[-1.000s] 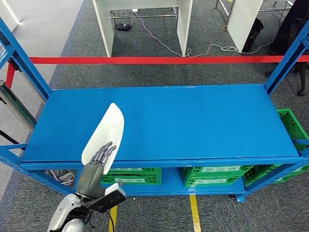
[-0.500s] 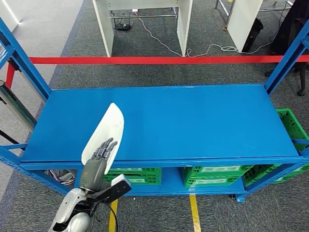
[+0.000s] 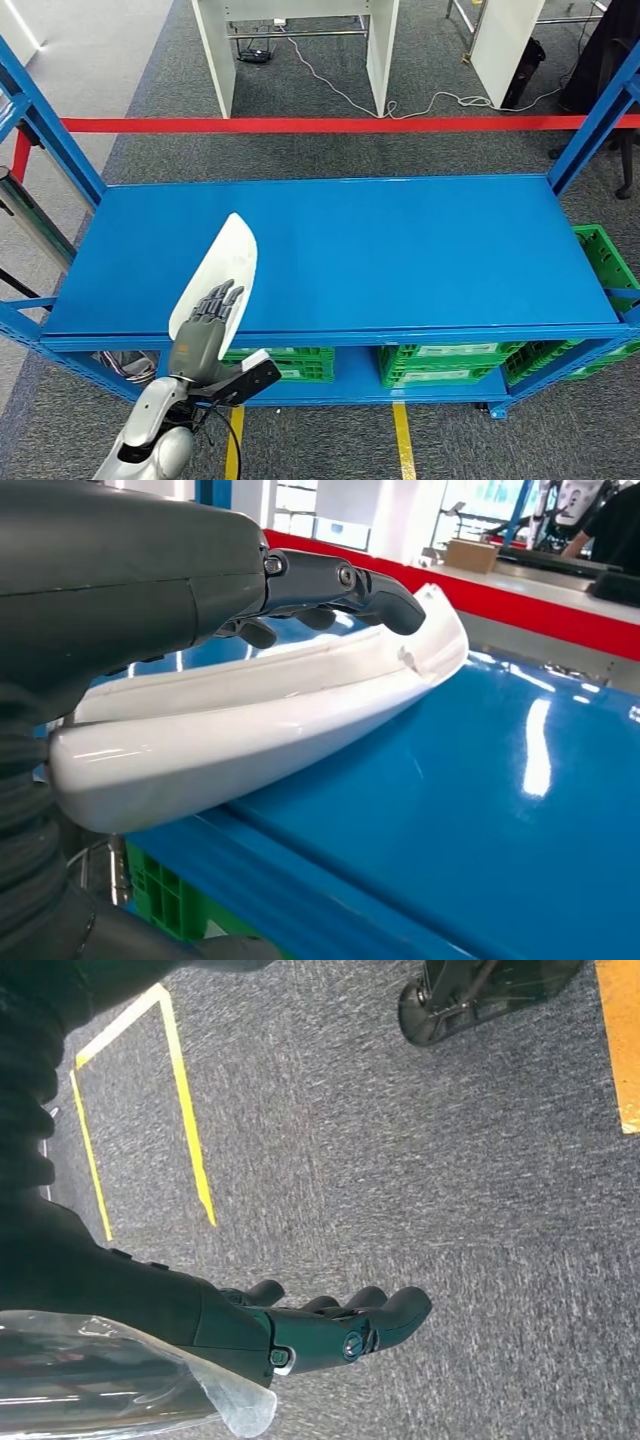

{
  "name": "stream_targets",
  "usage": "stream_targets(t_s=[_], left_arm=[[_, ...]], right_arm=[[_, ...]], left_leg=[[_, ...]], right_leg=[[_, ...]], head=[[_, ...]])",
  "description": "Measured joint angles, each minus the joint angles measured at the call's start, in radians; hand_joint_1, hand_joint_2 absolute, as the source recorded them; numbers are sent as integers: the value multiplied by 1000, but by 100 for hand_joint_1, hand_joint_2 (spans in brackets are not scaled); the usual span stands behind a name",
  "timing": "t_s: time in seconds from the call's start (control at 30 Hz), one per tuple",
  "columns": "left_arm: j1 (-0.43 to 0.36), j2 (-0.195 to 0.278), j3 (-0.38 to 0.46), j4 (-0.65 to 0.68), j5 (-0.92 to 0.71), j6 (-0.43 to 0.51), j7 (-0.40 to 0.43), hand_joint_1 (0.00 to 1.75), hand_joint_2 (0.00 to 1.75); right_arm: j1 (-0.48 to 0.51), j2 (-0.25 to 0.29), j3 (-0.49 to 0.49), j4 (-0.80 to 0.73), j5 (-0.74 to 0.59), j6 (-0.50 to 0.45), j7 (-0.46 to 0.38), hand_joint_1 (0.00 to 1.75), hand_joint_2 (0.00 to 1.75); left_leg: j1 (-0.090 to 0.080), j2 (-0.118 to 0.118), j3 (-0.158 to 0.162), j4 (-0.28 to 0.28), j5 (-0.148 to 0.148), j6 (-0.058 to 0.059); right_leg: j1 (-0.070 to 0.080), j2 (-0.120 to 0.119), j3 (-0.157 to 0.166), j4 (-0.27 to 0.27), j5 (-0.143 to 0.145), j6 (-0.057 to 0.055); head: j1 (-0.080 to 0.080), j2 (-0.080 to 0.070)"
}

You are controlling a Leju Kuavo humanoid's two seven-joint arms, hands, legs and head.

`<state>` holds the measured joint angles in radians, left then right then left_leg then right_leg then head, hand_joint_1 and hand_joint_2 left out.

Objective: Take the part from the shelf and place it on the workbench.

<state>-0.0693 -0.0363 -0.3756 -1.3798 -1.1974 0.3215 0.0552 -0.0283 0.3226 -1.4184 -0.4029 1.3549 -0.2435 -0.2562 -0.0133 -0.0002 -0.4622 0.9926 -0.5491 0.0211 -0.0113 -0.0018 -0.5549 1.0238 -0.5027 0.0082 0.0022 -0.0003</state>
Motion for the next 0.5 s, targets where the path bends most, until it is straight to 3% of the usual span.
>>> stream_targets(t_s=[0.5], left_arm=[[-35,-12,7,58,-77,2,54,1,175]], right_arm=[[-3,-9,-7,13,2,-1,3,0,175]], left_leg=[[0,0,0,0,0,0]], right_leg=[[0,0,0,0,0,0]], head=[[0,0]])
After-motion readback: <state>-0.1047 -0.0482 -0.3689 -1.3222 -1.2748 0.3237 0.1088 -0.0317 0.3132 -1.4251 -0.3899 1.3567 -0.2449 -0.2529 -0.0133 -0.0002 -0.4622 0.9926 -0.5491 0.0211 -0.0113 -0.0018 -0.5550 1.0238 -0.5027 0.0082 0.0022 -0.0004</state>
